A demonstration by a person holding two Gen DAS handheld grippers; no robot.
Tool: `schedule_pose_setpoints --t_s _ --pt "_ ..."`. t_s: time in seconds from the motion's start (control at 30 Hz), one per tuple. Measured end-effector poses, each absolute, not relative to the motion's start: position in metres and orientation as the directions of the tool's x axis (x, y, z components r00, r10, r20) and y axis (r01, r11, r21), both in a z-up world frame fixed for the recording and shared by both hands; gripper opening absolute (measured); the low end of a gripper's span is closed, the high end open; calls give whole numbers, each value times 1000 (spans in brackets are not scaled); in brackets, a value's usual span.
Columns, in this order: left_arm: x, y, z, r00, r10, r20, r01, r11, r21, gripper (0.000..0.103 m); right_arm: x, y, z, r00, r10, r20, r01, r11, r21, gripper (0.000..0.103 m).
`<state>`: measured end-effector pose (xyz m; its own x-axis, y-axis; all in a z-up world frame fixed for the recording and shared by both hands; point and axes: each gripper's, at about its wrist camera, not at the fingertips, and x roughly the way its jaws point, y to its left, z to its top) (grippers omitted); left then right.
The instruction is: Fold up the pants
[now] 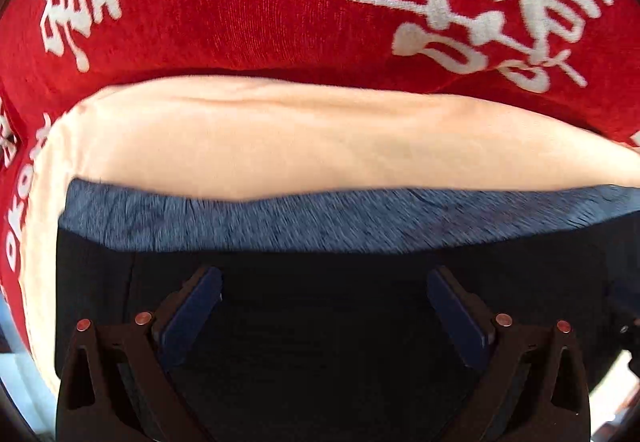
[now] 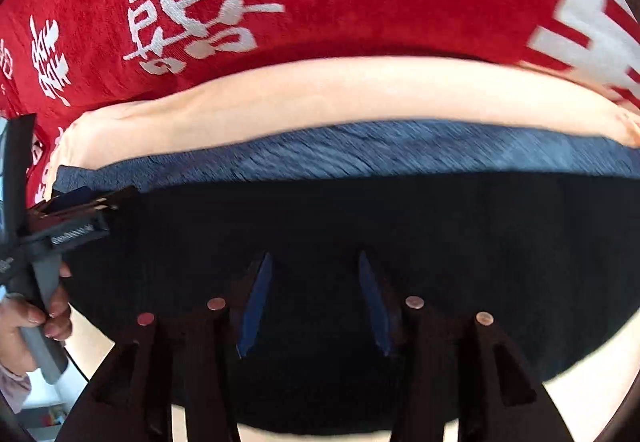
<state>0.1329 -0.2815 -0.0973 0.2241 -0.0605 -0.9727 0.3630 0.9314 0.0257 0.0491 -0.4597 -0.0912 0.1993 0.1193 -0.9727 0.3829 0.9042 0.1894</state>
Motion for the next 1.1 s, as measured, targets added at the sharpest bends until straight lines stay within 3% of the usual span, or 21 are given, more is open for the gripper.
schedule_pose_setpoints --t_s 0.53,0.77,1.1 --pt "-24 -418 -43 120 -176 -977 632 773 -62 103 -104 -528 -64 232 202 -952 657 689 306 52" --pt "-17 -478 -43 137 -205 -969 650 757 -68 103 -128 -567 -66 274 188 -943 698 636 329 52" --pt "3 -556 -90 137 -177 -975 632 773 -51 103 -164 -632 -65 353 173 -920 760 520 389 52"
